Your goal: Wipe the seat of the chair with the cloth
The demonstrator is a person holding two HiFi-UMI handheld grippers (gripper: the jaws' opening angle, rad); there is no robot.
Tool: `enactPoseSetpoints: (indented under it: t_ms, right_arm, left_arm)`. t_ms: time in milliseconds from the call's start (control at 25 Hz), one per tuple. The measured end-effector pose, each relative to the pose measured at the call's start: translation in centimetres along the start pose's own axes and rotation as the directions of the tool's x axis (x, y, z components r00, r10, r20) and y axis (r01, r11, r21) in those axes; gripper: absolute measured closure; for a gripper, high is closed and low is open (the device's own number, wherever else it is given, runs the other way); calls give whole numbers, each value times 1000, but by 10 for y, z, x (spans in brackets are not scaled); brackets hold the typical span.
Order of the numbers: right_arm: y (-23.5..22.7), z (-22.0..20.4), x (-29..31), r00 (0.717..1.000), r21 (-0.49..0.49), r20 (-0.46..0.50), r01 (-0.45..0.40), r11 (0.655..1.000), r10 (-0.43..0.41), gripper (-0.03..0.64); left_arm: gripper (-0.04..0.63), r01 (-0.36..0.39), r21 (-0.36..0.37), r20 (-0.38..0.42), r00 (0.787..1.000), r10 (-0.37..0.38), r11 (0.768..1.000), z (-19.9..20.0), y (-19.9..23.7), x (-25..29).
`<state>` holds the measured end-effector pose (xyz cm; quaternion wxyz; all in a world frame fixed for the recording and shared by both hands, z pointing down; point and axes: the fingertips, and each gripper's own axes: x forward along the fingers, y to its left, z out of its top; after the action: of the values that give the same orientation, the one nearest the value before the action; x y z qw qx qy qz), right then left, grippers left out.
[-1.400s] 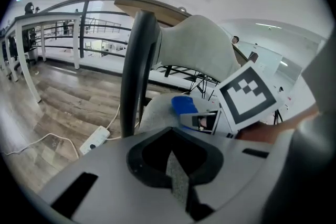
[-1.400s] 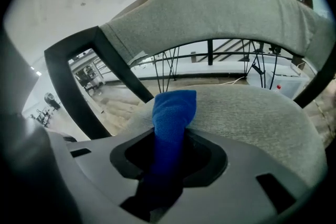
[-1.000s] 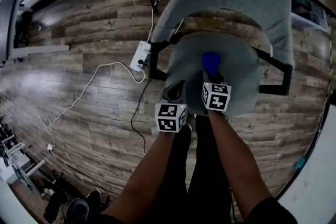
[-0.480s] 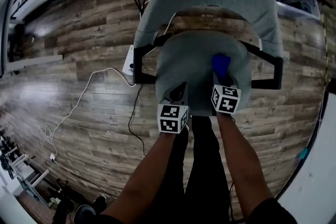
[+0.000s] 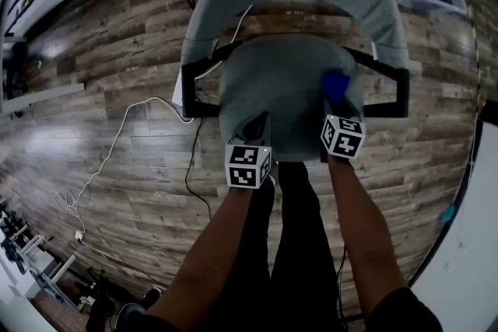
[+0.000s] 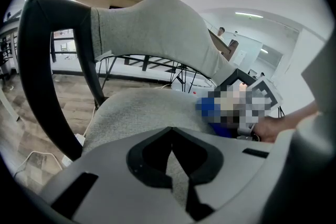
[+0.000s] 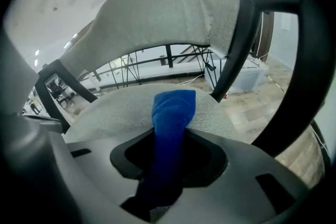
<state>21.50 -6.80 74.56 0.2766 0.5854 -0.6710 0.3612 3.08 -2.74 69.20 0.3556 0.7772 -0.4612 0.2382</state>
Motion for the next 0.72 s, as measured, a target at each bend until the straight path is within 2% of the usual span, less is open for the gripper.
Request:
enactPoseSetpoints:
  t_ms: [240, 480, 600, 720]
  right_arm:
    - [-32, -11, -15, 999, 5, -4, 39, 999, -39, 479]
    - [-54, -13, -28, 996, 17, 19, 91, 996, -91, 478]
    - [-45, -12, -37, 998, -39, 54, 47, 998, -45, 477]
    - [-15, -19, -44, 998, -92, 60, -20, 996, 26, 477]
  left_arm:
    - [594, 1, 12, -9, 1000, -1, 1000, -5, -6, -3]
    - [594, -6, 32, 28, 1000, 5, 999, -3, -2, -7]
    - [594, -22, 72, 51, 999, 19, 997, -2, 1, -9]
    - [594, -35, 66, 78, 996, 29, 997, -2, 8, -12]
